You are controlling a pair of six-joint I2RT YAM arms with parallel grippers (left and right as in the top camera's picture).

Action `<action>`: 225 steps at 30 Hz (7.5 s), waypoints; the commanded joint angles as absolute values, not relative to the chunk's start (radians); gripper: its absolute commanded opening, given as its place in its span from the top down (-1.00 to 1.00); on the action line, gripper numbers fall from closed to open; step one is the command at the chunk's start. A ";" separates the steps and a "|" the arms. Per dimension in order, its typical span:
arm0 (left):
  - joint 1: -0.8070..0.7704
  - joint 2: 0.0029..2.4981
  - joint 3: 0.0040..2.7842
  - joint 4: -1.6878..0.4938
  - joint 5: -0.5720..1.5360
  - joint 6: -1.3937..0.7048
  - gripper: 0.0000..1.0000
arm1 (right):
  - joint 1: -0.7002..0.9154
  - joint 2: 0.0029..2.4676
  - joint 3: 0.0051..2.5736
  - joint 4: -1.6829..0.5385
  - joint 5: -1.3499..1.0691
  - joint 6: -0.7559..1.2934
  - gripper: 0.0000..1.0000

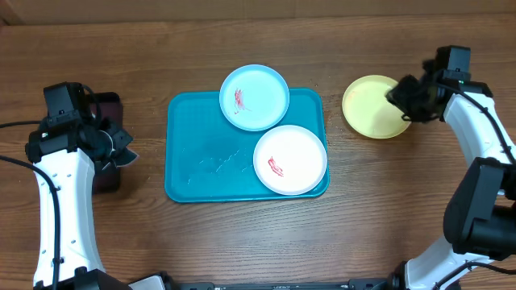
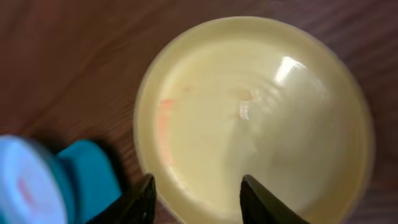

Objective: Clean dirty plates on tray and stack at the side
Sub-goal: 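Lower the yellow plate onto the table right of the tray, release, then move the right gripper to the upper white plate's rim and grip it, then bring the sponge in the left gripper onto the upper white plate, then scrub the white plate's red sauce with the sponge in the left gripper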

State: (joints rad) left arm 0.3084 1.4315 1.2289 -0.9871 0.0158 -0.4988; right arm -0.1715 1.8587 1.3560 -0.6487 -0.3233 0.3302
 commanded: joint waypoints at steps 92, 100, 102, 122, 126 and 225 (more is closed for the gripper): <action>0.292 1.436 1.220 -0.955 0.184 -0.391 0.91 | 0.629 2.143 1.344 -0.153 -0.196 0.323 0.85; 0.215 1.436 1.220 -0.941 0.184 -0.351 0.91 | 0.673 2.136 1.344 -0.190 -0.196 0.342 0.89; 0.192 1.436 1.220 -0.937 0.183 -0.335 0.92 | 0.677 2.129 1.348 -0.191 -0.195 0.342 0.88; 0.114 1.499 1.220 -0.929 0.174 -0.301 0.92 | 0.672 2.123 1.436 -0.248 0.033 0.088 -0.29; 0.109 1.534 1.220 -0.925 0.178 -0.301 0.92 | 0.659 2.123 1.435 -0.234 0.032 0.069 -0.29; -0.126 2.014 1.331 -0.810 -0.324 -0.422 0.92 | 0.685 2.170 1.426 -0.353 0.089 0.475 0.92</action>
State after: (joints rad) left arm -0.1543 1.9701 1.2995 -0.7921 -0.1623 -0.4637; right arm 0.6964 2.1571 1.4338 -0.3325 0.0372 0.4870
